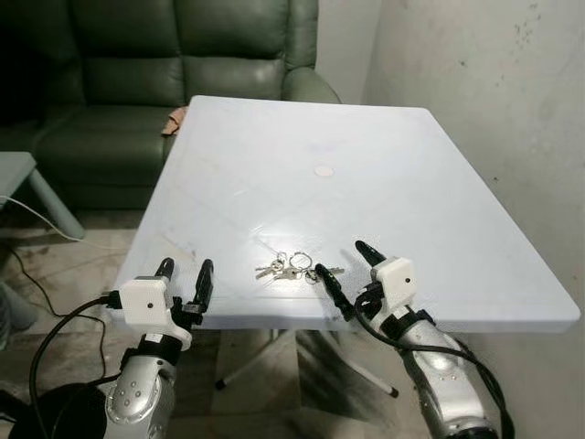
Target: Hang keys on a hook
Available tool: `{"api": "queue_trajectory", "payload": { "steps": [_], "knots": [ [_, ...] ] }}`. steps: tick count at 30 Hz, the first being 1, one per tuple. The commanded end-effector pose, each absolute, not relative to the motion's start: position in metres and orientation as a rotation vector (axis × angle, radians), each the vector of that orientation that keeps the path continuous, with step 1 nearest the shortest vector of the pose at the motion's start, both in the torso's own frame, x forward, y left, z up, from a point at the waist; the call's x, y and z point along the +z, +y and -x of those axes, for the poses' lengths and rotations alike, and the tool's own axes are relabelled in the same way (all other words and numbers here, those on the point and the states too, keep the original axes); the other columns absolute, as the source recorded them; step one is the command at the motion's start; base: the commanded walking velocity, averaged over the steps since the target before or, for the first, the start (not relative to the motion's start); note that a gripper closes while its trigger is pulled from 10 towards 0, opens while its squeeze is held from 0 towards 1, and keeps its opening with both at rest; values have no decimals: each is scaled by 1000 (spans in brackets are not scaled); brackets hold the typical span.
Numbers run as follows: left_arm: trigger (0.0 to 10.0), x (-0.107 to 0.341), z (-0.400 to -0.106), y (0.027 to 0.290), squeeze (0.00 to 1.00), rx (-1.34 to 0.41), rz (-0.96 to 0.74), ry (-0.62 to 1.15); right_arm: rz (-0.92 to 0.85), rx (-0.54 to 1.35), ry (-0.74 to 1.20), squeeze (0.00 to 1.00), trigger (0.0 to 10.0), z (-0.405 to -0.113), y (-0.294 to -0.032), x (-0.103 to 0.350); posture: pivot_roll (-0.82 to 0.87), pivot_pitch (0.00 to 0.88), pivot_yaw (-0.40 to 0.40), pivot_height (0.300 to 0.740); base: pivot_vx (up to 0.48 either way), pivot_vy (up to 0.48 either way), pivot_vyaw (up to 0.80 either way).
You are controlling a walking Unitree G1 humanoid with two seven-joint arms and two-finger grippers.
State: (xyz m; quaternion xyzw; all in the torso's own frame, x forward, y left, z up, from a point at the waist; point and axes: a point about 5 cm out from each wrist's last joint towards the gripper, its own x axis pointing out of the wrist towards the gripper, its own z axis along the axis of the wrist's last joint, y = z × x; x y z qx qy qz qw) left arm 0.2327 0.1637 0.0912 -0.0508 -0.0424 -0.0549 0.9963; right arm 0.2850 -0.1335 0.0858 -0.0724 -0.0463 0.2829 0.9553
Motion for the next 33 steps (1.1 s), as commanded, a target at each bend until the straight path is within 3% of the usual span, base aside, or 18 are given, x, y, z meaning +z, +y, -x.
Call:
{"api": "queue_trajectory", "payload": {
  "steps": [1, 6, 19, 25, 33],
  "knots": [
    [10000, 88, -231, 160, 0, -149, 88, -71, 186, 610, -100, 0, 10000, -289, -132, 89, -50, 21, -26, 740, 0, 0, 0],
    [10000, 83, -225, 152, 0, -209, 60, -45, 305, 641, -110, 0, 10000, -295, -132, 91, -43, 24, -27, 740, 0, 0, 0],
    [10000, 79, -218, 137, 0, -282, 26, -25, 359, 705, -135, 0, 10000, -304, -122, 92, -36, 41, -28, 740, 0, 0, 0],
    [10000, 81, -217, 135, 0, -274, 25, -31, 412, 915, -64, 0, 10000, -300, -102, 83, -20, 50, -42, 740, 0, 0, 0],
    [10000, 80, -215, 135, 0, -258, 19, -30, 438, 951, -22, 0, 10000, -299, -97, 77, -10, 49, -57, 740, 0, 0, 0]
  ]
}}
